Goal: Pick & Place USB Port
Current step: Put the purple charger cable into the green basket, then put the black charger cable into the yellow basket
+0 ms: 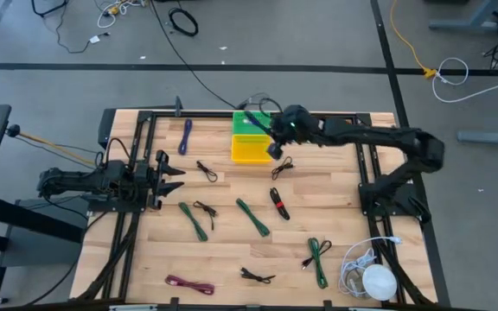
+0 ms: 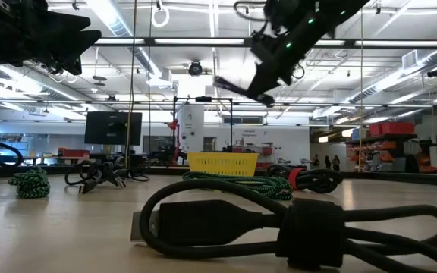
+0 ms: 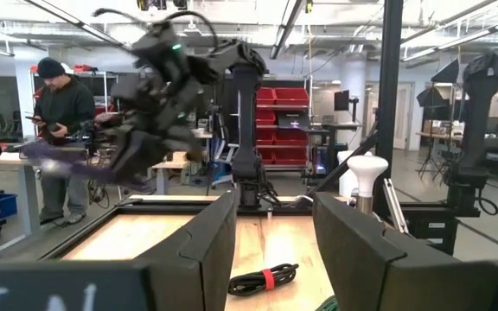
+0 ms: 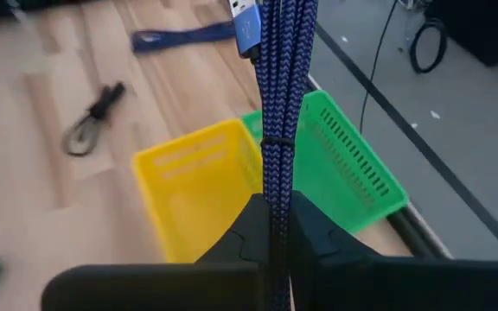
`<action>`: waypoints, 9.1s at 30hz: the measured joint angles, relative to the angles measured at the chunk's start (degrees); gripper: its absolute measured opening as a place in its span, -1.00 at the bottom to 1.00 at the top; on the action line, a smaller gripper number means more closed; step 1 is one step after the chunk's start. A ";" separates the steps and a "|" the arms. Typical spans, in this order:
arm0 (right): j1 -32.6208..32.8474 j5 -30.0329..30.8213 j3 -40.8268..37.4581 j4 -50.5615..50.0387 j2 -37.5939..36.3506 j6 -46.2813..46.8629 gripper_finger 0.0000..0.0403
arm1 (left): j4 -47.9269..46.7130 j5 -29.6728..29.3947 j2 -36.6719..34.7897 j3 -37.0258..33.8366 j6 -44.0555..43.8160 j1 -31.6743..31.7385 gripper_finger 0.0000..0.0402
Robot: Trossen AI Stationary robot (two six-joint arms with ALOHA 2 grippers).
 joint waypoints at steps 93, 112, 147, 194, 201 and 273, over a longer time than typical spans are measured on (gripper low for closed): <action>12.48 11.38 4.96 -30.49 18.43 -1.97 -0.35 | -0.63 -0.85 0.00 -0.02 -1.49 0.00 -0.20; 8.77 9.27 -4.61 -12.42 18.15 -7.87 0.02 | -0.63 -0.85 0.00 -0.01 -1.45 -0.02 -0.20; 11.64 3.44 -5.67 -9.95 -3.06 -0.43 -0.95 | 8.38 -8.85 14.33 6.02 -1.71 0.02 -0.30; 19.37 -9.28 -5.49 21.28 -8.89 -4.79 -0.95 | 22.82 7.09 74.77 43.85 6.03 6.73 -0.40; 19.37 -8.32 -5.49 20.99 -8.89 -4.85 -0.91 | 22.71 4.84 74.75 43.85 7.77 6.71 -0.92; 19.39 8.02 -5.55 7.76 -9.37 -7.85 -0.40 | -19.93 -5.59 100.96 65.60 4.66 21.59 -0.33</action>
